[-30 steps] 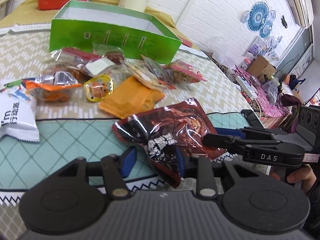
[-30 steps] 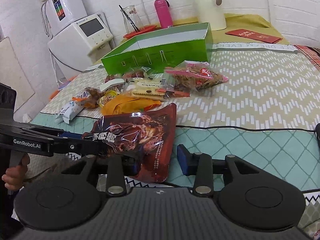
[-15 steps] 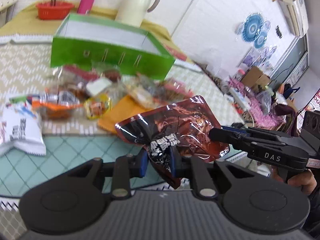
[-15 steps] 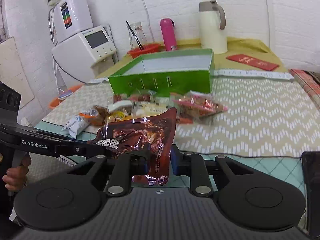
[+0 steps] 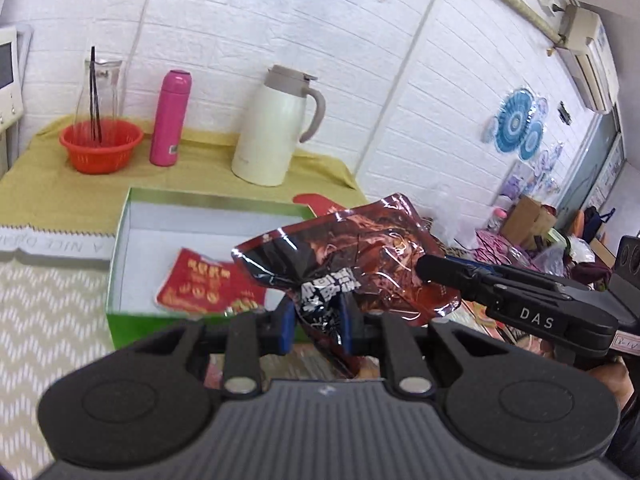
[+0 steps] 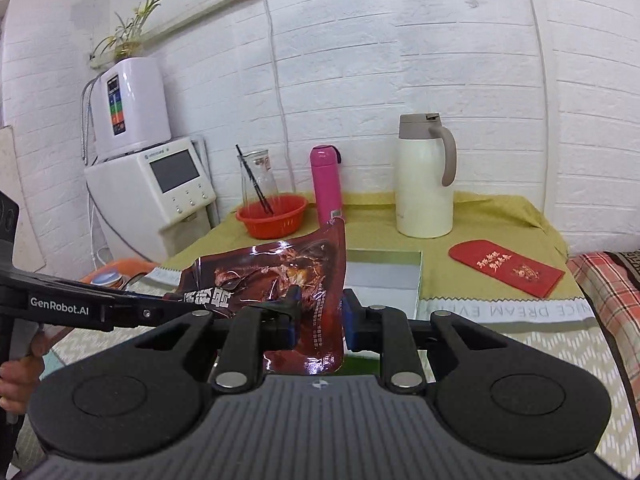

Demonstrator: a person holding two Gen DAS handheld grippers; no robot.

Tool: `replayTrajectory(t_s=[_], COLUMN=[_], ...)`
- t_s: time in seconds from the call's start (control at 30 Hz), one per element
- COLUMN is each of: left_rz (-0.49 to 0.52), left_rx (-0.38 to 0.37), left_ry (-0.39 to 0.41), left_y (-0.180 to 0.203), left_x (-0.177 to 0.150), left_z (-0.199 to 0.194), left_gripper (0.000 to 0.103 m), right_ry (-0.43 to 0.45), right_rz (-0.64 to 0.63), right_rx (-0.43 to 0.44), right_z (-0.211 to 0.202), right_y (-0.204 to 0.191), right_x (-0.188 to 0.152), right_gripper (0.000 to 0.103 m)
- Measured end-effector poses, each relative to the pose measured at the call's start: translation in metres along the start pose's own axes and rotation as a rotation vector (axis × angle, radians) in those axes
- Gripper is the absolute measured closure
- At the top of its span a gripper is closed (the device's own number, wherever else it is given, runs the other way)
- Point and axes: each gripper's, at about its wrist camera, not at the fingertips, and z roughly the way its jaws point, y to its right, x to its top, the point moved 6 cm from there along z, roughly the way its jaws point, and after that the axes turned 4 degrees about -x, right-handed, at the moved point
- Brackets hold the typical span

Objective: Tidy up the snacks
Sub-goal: 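Lower the brown jerky bag into the green box and open the right gripper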

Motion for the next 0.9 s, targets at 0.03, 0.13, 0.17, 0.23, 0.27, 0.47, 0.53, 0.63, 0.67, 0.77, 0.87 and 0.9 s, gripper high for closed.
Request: replayTrajectory(t_s=[0.03,0.13,0.17,0.23,0.27,0.47,0.53,0.63,0.67,0.77,0.87,0.9], left_rz=[-0.005,-0.042,-0.053,-0.065,-0.070,-0.099,-0.103,-0.111,-0.111,-0.113,-0.121,-0.128], left_rx=[0.005,0.009,0.013,0.022,0.030,0.051,0.057,0.056,0.057,0.064,0.091,0.104], left_ry=[-0.003,-0.030,-0.039,-0.061,-0.071,-0.145,-0.159,-0.176,-0.181,-0.188,-0.138,-0.102], left_y=[-0.007,-0.025,-0.032,-0.043,-0.048,-0.074,-0.080,-0.088,-0.090,-0.095,-0.098,-0.098], left_x=[0.007,0.017,0.019,0.019,0.018,0.008,0.004,0.001,0.000,-0.002,0.001,0.003], left_z=[0.009,0.035,0.044,0.060,0.068,0.106,0.114,0.122,0.125,0.130,0.126,0.121], left_gripper=[0.089,0.088,0.088,0.088,0.088,0.087,0.087,0.087,0.087,0.087,0.046,0.042], right_ry=[-0.001,-0.017,-0.024,-0.044,-0.054,-0.127,-0.145,-0.162,-0.167,-0.178,-0.158,-0.142], right_rz=[0.012,0.038,0.044,0.054,0.060,0.109,0.117,0.114,0.110,0.100,0.051,0.024], right_rx=[-0.003,-0.023,-0.026,-0.033,-0.036,-0.037,-0.033,-0.033,-0.034,-0.032,-0.026,-0.032], right_z=[0.008,0.035,0.043,0.059,0.067,0.105,0.114,0.122,0.124,0.131,0.130,0.128], right_y=[0.003,0.012,0.014,0.019,0.021,0.035,0.038,0.039,0.039,0.040,0.035,0.033], right_x=[0.003,0.006,0.005,0.000,-0.003,-0.025,-0.031,-0.037,-0.038,-0.040,-0.039,-0.038], right_gripper=[0.065,0.065,0.065,0.065,0.065,0.065,0.065,0.065,0.065,0.062,0.034,0.020])
